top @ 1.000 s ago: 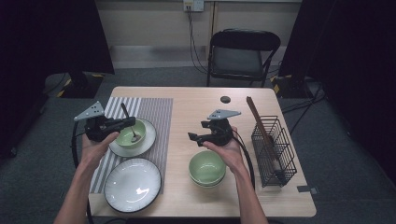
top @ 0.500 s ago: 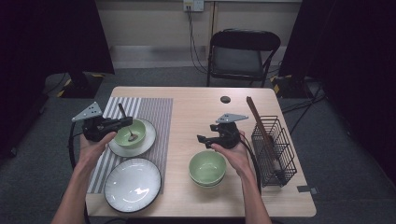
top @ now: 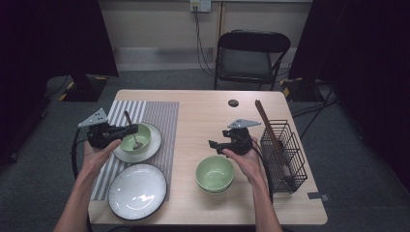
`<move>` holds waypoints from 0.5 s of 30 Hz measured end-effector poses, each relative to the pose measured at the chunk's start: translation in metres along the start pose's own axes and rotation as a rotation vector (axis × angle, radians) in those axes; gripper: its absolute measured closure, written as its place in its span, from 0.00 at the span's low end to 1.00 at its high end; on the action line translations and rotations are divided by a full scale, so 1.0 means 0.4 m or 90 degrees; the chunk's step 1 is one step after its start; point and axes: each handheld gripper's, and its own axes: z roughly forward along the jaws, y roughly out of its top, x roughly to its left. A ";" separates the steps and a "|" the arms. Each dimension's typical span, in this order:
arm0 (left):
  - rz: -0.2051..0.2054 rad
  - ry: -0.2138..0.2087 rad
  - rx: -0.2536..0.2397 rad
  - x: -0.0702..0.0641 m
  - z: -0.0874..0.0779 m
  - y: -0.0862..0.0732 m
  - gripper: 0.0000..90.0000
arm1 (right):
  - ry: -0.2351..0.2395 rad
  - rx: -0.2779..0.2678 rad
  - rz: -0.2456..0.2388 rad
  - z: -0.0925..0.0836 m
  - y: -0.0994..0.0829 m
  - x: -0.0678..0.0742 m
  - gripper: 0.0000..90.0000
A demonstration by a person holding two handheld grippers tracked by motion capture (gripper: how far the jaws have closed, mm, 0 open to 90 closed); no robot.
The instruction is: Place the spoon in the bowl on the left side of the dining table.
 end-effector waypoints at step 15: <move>0.014 0.003 0.037 -0.022 0.008 -0.028 0.95 | -0.016 0.015 0.014 0.013 -0.031 -0.020 0.28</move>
